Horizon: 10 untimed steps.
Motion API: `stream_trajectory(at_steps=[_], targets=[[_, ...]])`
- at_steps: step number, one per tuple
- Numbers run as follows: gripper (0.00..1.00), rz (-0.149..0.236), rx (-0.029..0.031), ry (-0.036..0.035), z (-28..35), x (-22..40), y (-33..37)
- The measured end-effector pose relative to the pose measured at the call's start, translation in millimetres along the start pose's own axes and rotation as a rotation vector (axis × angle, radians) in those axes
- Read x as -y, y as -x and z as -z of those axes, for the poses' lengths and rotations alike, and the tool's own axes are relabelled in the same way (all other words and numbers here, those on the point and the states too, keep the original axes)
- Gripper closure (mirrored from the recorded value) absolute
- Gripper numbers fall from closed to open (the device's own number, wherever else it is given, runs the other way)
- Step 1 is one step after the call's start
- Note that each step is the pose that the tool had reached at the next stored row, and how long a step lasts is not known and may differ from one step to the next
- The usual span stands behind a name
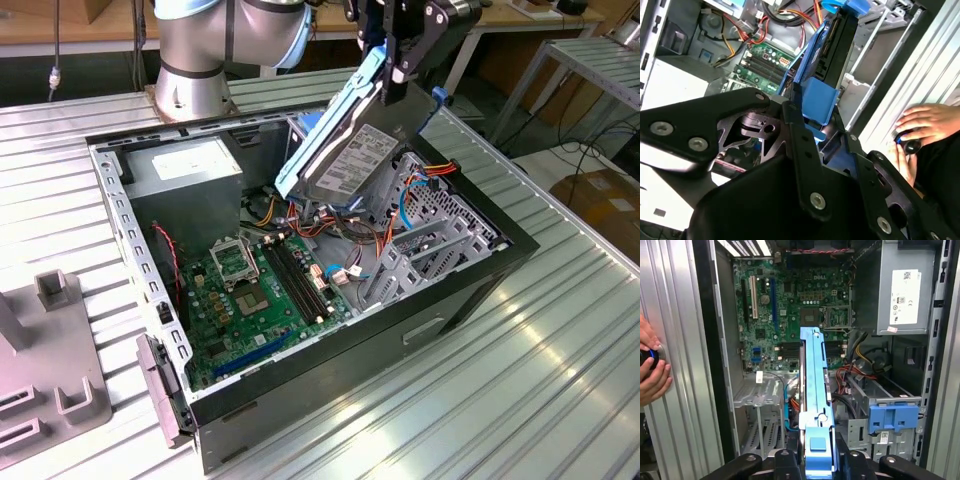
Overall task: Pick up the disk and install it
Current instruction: 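Insert the disk into the insertion slot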
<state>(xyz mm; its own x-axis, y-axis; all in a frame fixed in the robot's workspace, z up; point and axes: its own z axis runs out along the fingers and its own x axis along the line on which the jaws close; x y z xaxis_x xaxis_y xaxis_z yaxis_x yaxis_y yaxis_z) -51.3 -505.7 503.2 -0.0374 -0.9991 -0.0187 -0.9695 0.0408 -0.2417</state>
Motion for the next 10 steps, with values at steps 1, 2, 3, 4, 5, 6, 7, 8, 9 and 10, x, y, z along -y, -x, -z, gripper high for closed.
stream_trajectory(at_steps=[1,2,3,4,5,6,7,8,9,10], targets=[[0.63,0.001,0.0007,-0.0101,-0.2,0.4,-1.2],[0.63,0.002,0.0012,-0.0181,-0.3,0.7,-2.1],[0.63,0.003,0.0019,-0.0289,-0.5,0.8,-3.0],[0.63,0.004,0.0024,-0.0370,-0.6,0.9,-3.7],[0.63,0.005,0.0029,-0.0458,-0.7,1.1,-4.4],[0.63,0.006,0.0036,-0.0539,-0.8,1.2,-4.6],[0.63,0.008,0.0045,-0.0716,-0.9,1.5,-4.8],[0.63,0.010,0.0057,-0.0874,-1.1,1.6,-5.3],[0.63,0.012,0.0069,-0.1034,-1.2,1.8,-5.6],[0.63,0.014,0.0077,-0.1153,-1.2,1.8,-5.6]])
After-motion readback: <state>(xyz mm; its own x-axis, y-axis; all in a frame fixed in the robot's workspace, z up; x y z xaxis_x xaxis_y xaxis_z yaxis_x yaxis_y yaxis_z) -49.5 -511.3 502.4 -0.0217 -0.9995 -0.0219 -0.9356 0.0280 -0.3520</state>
